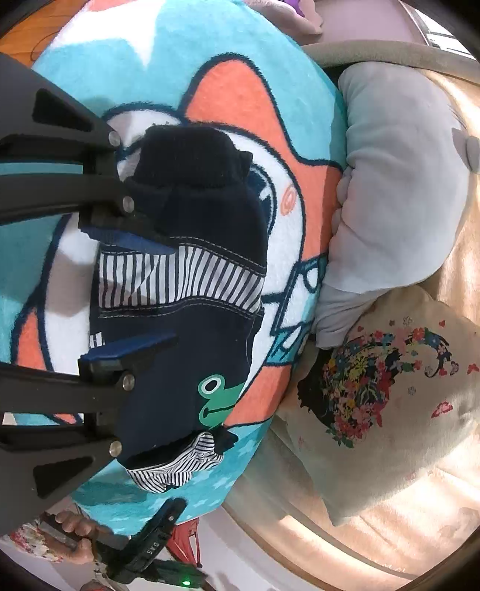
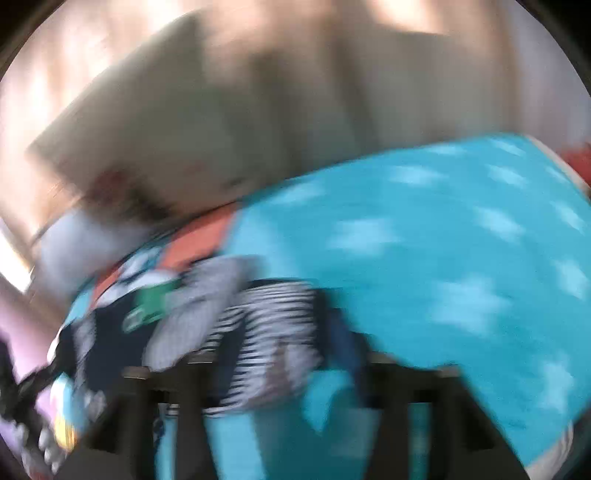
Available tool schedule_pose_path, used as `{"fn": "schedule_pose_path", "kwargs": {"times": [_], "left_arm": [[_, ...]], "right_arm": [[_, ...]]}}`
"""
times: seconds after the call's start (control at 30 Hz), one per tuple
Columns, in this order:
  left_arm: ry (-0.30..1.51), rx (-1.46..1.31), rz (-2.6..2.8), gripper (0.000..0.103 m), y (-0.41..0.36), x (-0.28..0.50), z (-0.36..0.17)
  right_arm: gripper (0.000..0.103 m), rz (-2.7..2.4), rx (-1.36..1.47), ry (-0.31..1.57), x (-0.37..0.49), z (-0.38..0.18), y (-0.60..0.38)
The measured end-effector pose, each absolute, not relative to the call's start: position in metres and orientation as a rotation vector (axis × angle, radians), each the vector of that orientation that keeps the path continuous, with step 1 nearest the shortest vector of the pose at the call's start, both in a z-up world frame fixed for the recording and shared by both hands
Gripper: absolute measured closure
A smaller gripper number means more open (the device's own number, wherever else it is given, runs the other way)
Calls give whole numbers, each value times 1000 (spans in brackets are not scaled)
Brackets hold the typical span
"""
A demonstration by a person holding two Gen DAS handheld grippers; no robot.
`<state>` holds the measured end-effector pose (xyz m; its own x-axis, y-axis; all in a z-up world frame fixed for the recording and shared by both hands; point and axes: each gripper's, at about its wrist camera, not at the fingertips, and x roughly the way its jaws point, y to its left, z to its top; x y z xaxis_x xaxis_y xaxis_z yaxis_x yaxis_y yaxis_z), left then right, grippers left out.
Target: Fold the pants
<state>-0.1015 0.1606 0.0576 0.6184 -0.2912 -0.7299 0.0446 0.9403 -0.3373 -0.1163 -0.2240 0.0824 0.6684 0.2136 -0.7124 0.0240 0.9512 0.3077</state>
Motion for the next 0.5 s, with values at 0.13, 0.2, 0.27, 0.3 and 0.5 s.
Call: {"fn": "schedule_pose_path", "kwargs": {"times": [0.13, 0.2, 0.27, 0.3, 0.5], "left_arm": [[876, -298, -174, 57, 169, -104, 59], [872, -307, -144, 57, 178, -104, 58], [879, -322, -132, 57, 186, -101, 55], [895, -327, -127, 57, 189, -99, 51], [928, -330, -141, 57, 190, -91, 37]], "right_arm": [[33, 152, 126, 875, -79, 79, -155], [33, 127, 28, 903, -62, 71, -129], [40, 53, -89, 917, -48, 58, -113], [53, 17, -152, 931, -43, 51, -108], [92, -65, -72, 878, -69, 68, -151]]}}
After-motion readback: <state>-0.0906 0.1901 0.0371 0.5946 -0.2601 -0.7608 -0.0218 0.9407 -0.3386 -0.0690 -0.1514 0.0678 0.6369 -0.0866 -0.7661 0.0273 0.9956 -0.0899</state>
